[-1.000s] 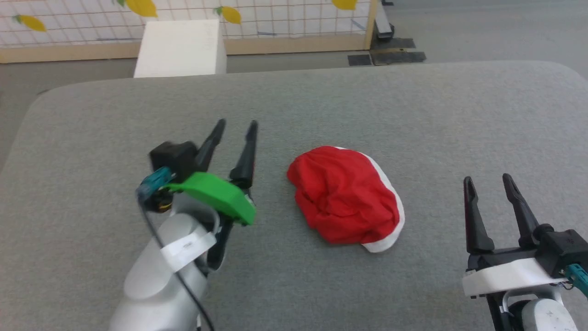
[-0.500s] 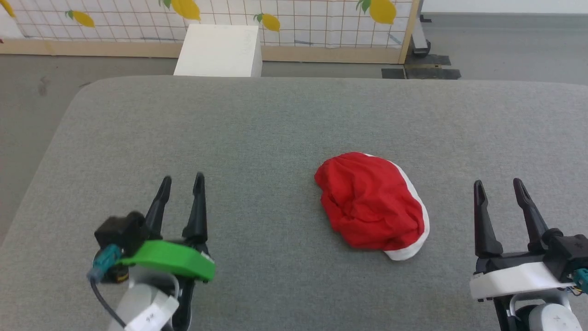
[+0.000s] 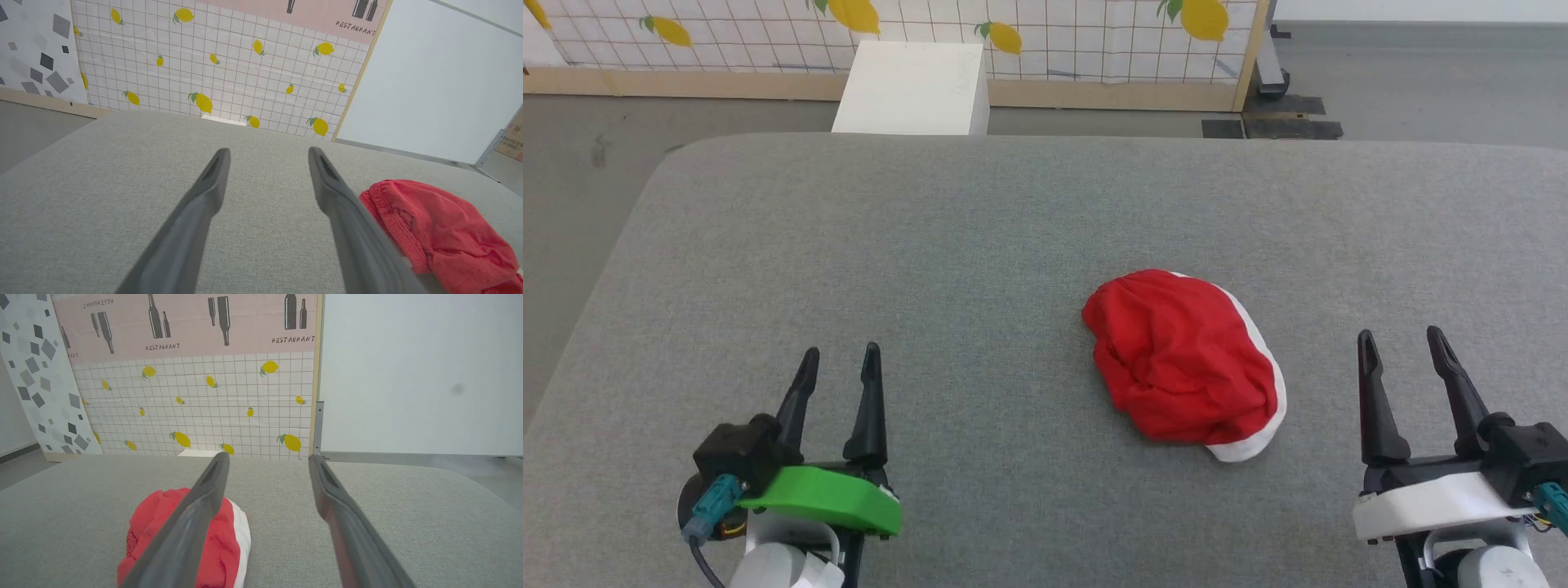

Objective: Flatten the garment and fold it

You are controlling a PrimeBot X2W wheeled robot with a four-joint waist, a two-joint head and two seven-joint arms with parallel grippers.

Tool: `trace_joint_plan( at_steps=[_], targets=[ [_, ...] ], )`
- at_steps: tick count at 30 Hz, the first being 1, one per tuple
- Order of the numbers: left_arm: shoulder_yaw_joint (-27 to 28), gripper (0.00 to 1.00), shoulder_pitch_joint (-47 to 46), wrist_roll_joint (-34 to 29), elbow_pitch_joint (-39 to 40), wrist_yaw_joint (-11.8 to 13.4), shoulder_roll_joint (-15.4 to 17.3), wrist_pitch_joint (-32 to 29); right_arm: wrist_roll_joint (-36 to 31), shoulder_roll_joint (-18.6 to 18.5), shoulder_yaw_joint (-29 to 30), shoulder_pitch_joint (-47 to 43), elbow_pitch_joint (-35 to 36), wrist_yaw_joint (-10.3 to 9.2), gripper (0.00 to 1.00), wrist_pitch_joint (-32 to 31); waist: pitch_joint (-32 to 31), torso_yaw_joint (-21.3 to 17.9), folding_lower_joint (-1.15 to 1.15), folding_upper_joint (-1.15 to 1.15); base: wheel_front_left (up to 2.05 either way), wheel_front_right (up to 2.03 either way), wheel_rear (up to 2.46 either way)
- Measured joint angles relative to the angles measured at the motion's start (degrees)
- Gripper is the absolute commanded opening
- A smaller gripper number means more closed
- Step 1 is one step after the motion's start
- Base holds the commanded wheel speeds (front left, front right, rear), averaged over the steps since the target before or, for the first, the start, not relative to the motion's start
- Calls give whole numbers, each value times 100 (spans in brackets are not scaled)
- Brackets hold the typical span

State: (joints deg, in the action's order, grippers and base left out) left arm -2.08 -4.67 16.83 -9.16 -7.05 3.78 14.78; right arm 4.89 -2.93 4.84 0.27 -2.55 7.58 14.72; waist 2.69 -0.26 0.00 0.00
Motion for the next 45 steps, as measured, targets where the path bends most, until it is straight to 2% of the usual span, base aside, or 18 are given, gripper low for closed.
trace_joint_plan(
  at_steps=[23, 29, 32, 36, 39, 45],
  targets=[
    [121, 100, 57, -141, 11, -3, -62, 1, 0, 0, -31, 0, -27, 0, 100, 0, 13, -36, 0, 0, 0, 0, 0],
    [-74, 100, -3, -111, -56, -3, -62, 1, 1, 0, -46, 0, -32, 0, 100, 0, 36, -65, 0, 0, 0, 0, 0],
    [-404, 100, -362, -60, -252, -3, -63, 0, 1, 0, -107, 1, -29, 0, 100, 0, 78, -106, 0, 0, 0, 0, 0],
    [-948, 100, -1275, 113, -835, 7, -75, -54, 1, 1, -159, 7, -23, 0, 100, 0, 143, -225, 0, 0, 0, 0, 0],
    [-1384, 100, -2023, 366, -1348, 76, -80, -368, 3, 1, -198, 27, -21, 0, 100, 0, 214, -350, 0, 0, 0, 0, 0],
    [-2075, 100, -3404, 681, -2546, 283, -92, -1540, 68, 0, -292, 160, -19, 0, 100, 0, 440, -692, 0, 0, 0, 0, 0]
  ],
)
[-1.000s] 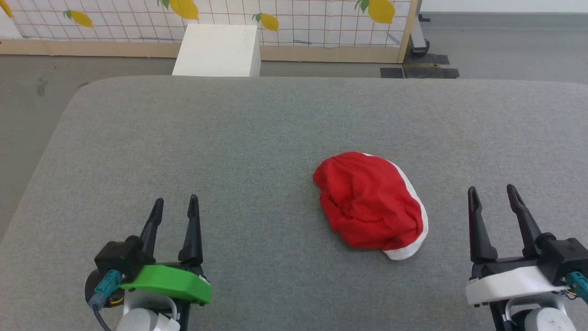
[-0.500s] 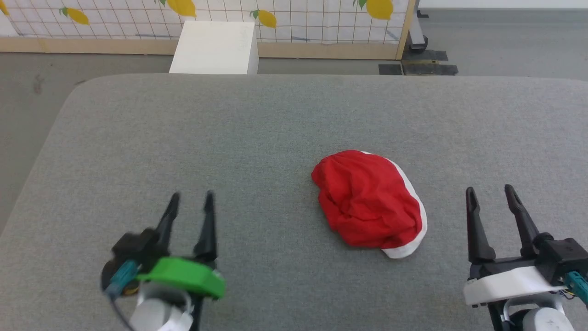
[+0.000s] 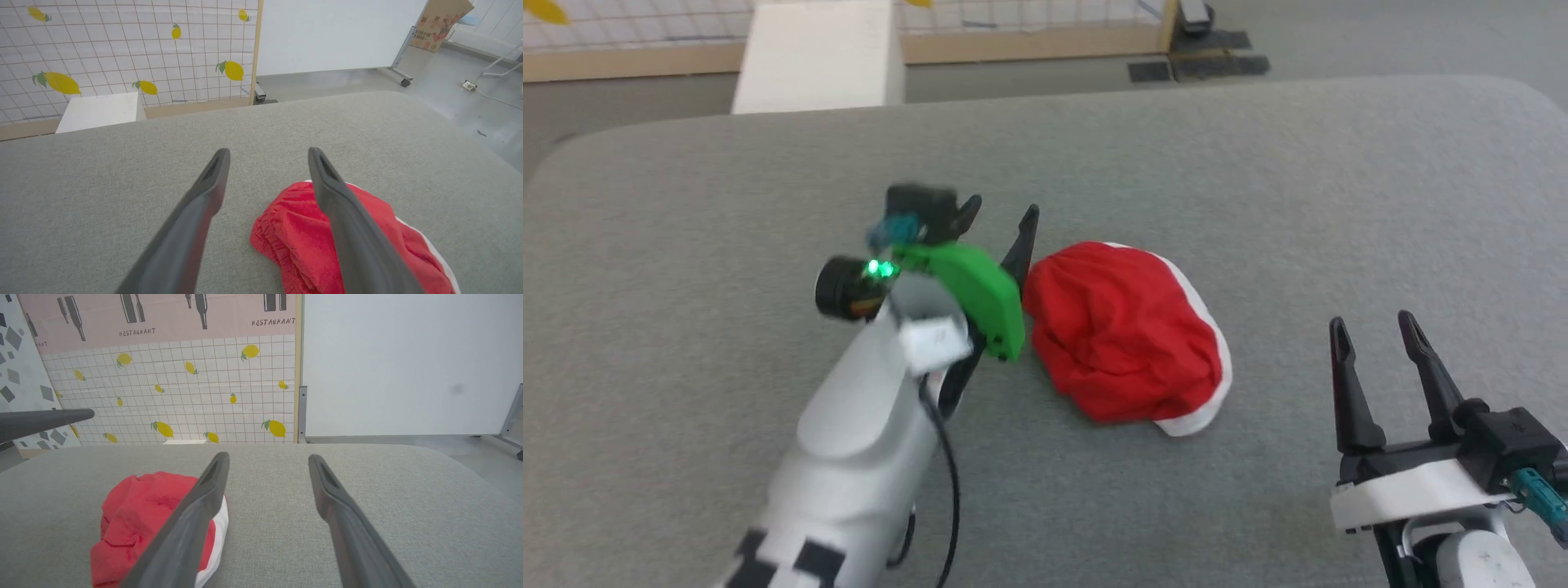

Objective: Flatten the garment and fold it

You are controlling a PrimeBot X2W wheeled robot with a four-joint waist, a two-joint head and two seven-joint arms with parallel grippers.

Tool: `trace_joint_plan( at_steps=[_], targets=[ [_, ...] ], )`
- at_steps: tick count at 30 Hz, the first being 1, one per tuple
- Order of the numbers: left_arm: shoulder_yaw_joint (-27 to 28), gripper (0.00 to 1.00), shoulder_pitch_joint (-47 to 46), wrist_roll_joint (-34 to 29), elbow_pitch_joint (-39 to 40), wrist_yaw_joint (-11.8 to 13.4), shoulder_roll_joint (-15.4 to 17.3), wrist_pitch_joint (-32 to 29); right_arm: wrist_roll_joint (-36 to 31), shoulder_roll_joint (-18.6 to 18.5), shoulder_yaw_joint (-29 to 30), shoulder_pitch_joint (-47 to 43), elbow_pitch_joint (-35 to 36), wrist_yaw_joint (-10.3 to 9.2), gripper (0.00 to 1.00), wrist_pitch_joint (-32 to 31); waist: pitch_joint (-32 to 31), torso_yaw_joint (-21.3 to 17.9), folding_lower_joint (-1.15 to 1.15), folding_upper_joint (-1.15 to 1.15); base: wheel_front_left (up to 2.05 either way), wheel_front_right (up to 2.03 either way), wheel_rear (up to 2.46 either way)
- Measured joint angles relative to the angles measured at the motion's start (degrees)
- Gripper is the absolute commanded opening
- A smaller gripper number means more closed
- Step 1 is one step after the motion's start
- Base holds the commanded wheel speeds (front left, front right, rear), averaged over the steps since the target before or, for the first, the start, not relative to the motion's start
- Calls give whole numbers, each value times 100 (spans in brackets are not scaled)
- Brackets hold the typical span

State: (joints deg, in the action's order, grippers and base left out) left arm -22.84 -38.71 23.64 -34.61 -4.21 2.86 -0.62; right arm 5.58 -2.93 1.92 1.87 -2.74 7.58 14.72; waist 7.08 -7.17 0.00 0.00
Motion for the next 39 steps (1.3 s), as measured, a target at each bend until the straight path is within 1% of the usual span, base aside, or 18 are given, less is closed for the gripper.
trace_joint_plan(
  at_steps=[2, 8, 11, 15, 17, 19, 20, 21, 22, 23, 30, 32, 34, 36, 39],
  targets=[
    [-120, 100, -346, 29, -331, 35, 1, -368, 52, 1, -32, 49, -2, 0, 100, 0, 79, -129, 0, 0, 0, 0, 0],
    [-461, 100, -1160, -18, -1313, 137, 3, -1727, 203, 1, -109, 137, -20, 0, 100, 0, 334, -540, 0, 0, 0, 0, 0],
    [-582, 100, -1449, -86, -1689, 254, 32, -2370, 266, -1, -108, 166, -16, 0, 100, 0, 476, -715, 0, 0, 0, 0, 0],
    [-748, 100, -1633, -101, -2102, 243, 44, -3261, 308, -1, -112, 175, -15, 0, 100, 0, 665, -898, 0, 0, 0, 0, 0],
    [-838, 100, -1694, -104, -2242, 166, 45, -3693, 310, 0, -108, 211, -18, 0, 100, 0, 745, -971, 0, 0, 0, 0, 0],
    [-889, 100, -1757, -88, -2272, 86, 44, -3992, 326, -1, -107, 249, -16, 0, 100, 0, 802, -1026, -1, 0, 0, 0, 0],
    [-922, 42, -1796, -89, -2259, 57, 46, -4097, 347, -1, -105, 265, -13, 0, 100, 0, 830, -1048, -1, 0, 0, 0, 0],
    [-957, 17, -1818, -91, -2231, 19, 55, -4119, 355, 0, -103, 276, -13, 0, 100, 0, 850, -1060, -1, 0, 0, 0, 0],
    [-974, 0, -1824, -89, -2172, -11, 62, -4065, 359, -1, -102, 282, -12, 0, 100, 0, 873, -1070, -1, 0, 0, 0, 0],
    [-995, 0, -1814, -90, -2009, -49, 63, -3760, 367, 0, -107, 287, -13, 0, 100, 0, 900, -1074, -2, 0, 0, 0, 0],
    [-1026, 0, -1837, -107, -1112, -112, 29, -1451, 365, 0, -83, 312, -27, 0, 100, 0, 845, -980, -2, 0, 0, 0, 0],
    [-1047, 0, -1885, -10, -849, -137, 18, -820, 353, 0, -79, 313, -35, 0, 100, 0, 807, -934, -2, 0, 0, 0, 0],
    [-1155, 0, -1947, 224, -514, -159, 24, -271, 347, 0, -73, 315, -45, 0, 100, 0, 764, -893, -1, 0, 0, 0, 0],
    [-1273, 0, -2031, 654, -116, -133, 9, 270, 332, -1, -71, 316, -49, 0, 100, 0, 715, -836, -1, 0, 0, 0, 0],
    [-1475, 0, -2130, 1181, 264, 40, -3, 761, 280, 1, -71, 315, -53, 0, 100, 0, 640, -742, -1, 0, 0, 0, 0]
  ],
)
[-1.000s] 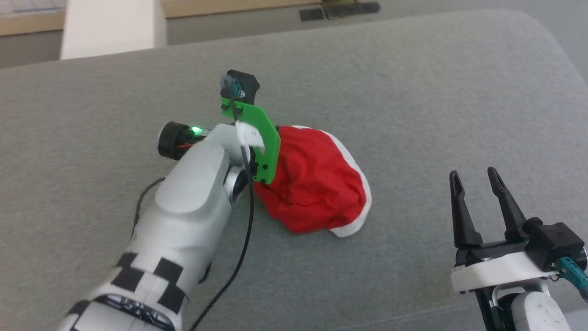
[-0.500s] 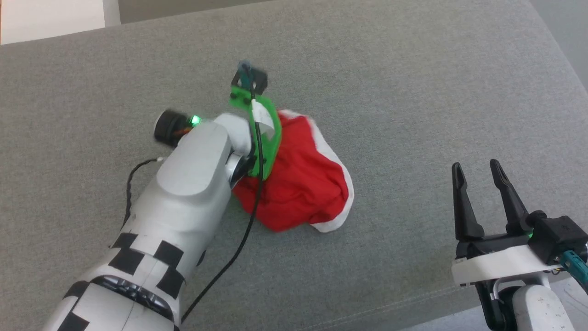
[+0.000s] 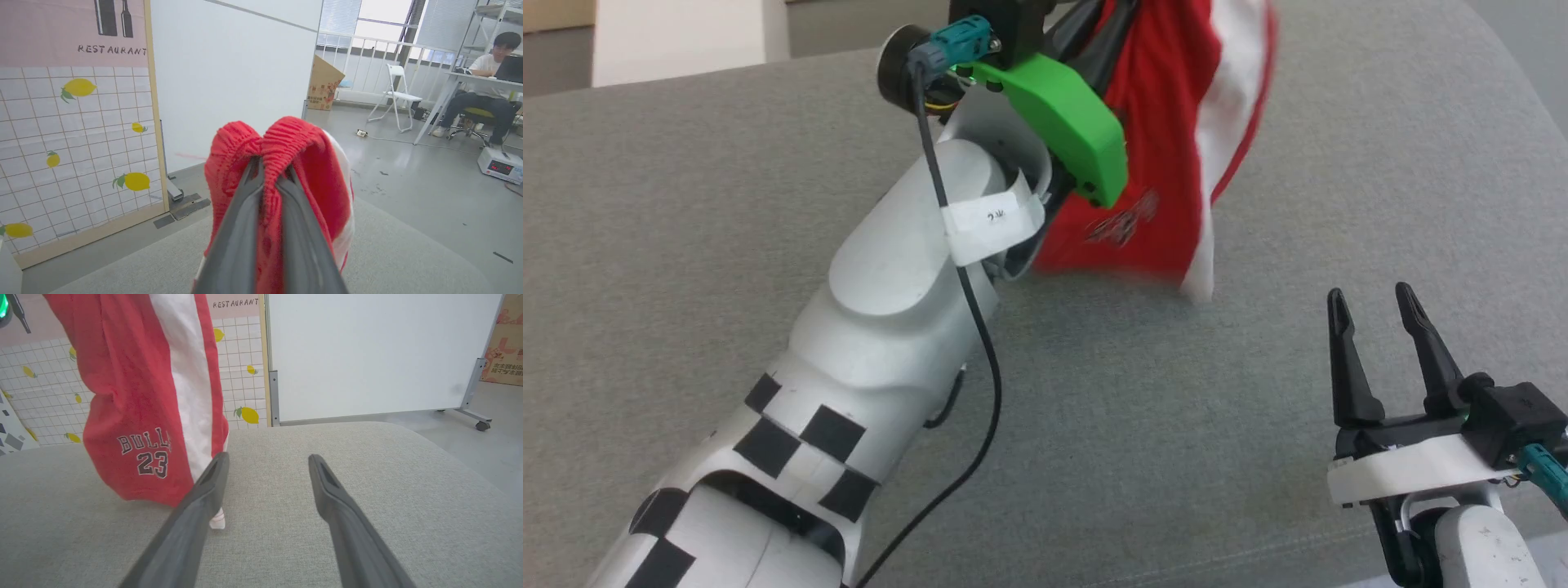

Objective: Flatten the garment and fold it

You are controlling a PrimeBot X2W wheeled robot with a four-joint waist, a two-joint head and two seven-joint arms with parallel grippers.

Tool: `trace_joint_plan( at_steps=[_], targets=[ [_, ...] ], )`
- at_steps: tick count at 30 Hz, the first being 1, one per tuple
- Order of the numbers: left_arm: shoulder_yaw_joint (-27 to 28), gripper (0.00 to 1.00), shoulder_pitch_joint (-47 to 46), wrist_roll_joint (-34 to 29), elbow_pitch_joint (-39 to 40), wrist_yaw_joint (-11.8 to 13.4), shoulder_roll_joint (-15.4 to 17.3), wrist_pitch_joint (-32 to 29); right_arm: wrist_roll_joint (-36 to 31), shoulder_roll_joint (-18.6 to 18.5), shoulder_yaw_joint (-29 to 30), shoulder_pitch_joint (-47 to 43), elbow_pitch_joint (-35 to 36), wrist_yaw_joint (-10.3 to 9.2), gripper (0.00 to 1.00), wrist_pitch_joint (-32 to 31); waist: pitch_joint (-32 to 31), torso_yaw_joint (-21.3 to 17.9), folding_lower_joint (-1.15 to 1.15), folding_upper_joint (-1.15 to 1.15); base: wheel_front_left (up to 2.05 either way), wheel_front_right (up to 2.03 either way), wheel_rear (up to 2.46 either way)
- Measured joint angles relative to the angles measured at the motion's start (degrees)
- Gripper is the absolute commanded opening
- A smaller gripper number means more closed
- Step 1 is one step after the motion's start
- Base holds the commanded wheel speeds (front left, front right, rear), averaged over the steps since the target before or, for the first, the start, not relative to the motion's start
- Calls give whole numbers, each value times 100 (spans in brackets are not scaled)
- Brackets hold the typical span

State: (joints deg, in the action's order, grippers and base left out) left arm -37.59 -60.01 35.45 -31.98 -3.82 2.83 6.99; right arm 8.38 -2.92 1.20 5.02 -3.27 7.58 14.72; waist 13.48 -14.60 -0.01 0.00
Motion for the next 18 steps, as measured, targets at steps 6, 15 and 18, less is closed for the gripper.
trace_joint_plan(
  at_steps=[6, 15, 18],
  targets=[
    [-244, 0, 76, 619, -11, 524, -13, 269, -97, -1, 23, -14, -7, 0, 100, 0, -167, 240, 1, 0, 0, 0, 0],
    [-193, 0, 1925, 932, -715, 1136, 554, 32, -146, 0, 33, -101, 0, 0, 100, 0, -387, 615, 1, 0, 0, 0, 0],
    [-94, 0, 2593, 1077, -693, 1268, 806, 41, -187, -1, 42, -172, 3, 0, 100, 0, -438, 721, 1, 0, 0, 0, 0]
  ],
)
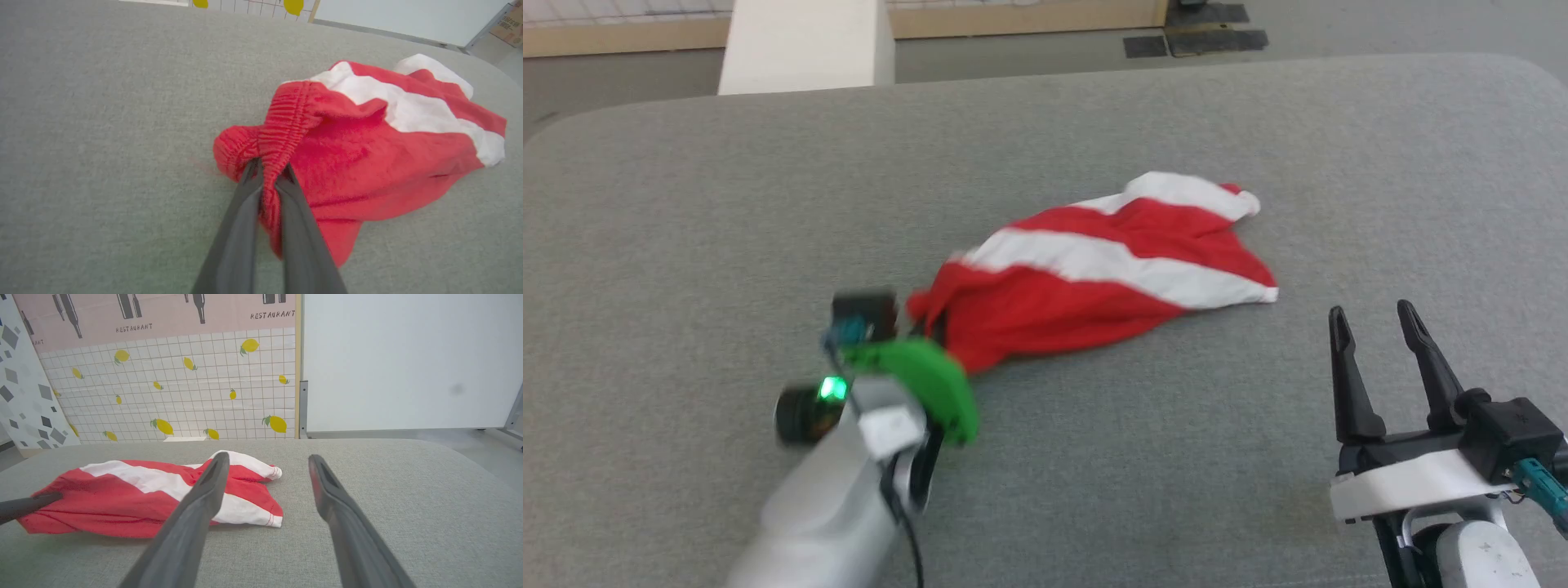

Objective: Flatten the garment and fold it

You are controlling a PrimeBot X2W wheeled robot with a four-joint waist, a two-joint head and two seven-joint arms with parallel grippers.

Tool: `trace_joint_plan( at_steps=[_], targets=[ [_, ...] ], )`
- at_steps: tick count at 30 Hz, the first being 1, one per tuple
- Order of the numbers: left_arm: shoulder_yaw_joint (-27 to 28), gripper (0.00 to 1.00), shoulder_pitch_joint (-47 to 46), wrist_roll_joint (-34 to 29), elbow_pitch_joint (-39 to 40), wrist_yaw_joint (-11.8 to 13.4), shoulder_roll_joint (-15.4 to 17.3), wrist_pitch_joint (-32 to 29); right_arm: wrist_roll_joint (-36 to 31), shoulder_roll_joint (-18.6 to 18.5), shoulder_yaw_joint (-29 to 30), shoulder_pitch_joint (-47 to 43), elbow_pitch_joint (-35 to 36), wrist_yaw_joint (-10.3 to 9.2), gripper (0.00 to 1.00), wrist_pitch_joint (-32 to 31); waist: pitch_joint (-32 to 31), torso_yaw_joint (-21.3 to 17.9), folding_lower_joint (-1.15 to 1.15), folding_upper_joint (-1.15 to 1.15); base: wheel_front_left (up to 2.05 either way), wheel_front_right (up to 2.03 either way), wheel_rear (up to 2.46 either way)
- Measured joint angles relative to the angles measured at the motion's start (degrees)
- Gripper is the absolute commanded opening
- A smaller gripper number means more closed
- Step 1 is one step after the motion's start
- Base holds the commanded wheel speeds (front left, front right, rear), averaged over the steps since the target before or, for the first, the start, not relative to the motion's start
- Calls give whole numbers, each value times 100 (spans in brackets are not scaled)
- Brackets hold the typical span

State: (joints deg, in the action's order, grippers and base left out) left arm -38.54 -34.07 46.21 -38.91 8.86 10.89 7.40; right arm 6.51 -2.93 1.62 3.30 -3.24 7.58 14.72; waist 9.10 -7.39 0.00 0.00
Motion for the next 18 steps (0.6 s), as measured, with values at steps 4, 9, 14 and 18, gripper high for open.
trace_joint_plan(
  at_steps=[4, 9, 14, 18],
  targets=[
    [92, 0, 707, 197, 213, 162, 237, 2, -18, 0, 8, -13, -1, 0, 100, 0, -59, 135, 0, 0, 0, 0, 0],
    [199, 100, 1364, 354, 690, 315, 450, -34, -52, 1, 4, -58, -3, 0, 100, 0, -156, 248, 0, 0, 0, 0, 0],
    [244, 100, 1679, 475, 1301, 246, 592, 144, -54, 1, 5, -105, -11, 0, 100, 0, -271, 321, 0, 0, 0, 0, 0],
    [391, 100, 1825, 415, 1903, 203, 715, 546, -68, 0, 31, -122, -8, 0, 100, 0, -370, 356, 0, 0, 0, 0, 0]
  ],
)
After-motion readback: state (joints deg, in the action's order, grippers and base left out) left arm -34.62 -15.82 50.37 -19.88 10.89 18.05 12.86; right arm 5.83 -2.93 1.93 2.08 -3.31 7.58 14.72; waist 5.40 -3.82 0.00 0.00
